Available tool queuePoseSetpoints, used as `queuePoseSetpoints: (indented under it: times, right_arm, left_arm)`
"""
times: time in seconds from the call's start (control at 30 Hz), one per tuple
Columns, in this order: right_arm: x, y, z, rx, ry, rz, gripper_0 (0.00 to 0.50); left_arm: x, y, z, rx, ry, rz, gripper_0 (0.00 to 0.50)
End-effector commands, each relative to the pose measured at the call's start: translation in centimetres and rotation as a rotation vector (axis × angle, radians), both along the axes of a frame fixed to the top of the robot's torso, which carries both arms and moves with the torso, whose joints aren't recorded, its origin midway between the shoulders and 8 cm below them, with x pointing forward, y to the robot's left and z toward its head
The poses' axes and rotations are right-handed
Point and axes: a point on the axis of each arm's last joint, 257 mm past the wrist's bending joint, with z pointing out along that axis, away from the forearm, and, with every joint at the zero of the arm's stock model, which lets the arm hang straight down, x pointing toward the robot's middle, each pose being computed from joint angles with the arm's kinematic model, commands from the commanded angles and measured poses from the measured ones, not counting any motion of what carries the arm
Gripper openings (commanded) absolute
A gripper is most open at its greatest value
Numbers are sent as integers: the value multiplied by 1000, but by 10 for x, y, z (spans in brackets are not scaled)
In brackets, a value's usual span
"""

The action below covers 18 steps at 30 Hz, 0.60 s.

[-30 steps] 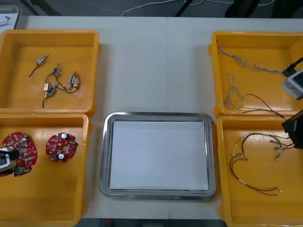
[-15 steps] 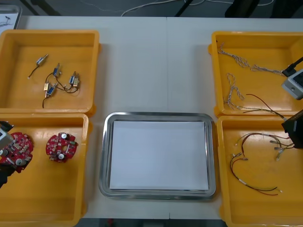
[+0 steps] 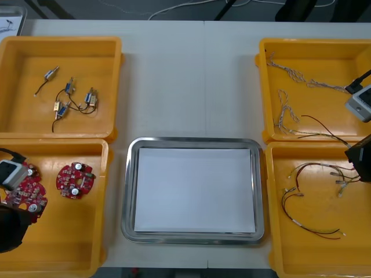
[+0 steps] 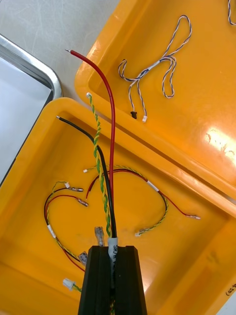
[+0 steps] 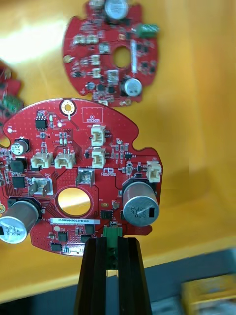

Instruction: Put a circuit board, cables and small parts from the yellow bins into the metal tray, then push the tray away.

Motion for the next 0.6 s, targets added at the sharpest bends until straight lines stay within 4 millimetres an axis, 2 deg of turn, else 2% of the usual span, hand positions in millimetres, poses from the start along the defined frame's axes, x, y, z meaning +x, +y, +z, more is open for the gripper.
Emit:
queuePoseSetpoints:
  times: [0.03, 0.6]
  right_arm:
    - [-4, -10, 7, -38, -18, -14, 0]
    - [-4, -10, 7, -38, -18, -14, 0]
  left_arm:
    - [11, -1, 14, 77, -39, -106, 0]
    - [36, -14, 36, 61, -95, -78, 0]
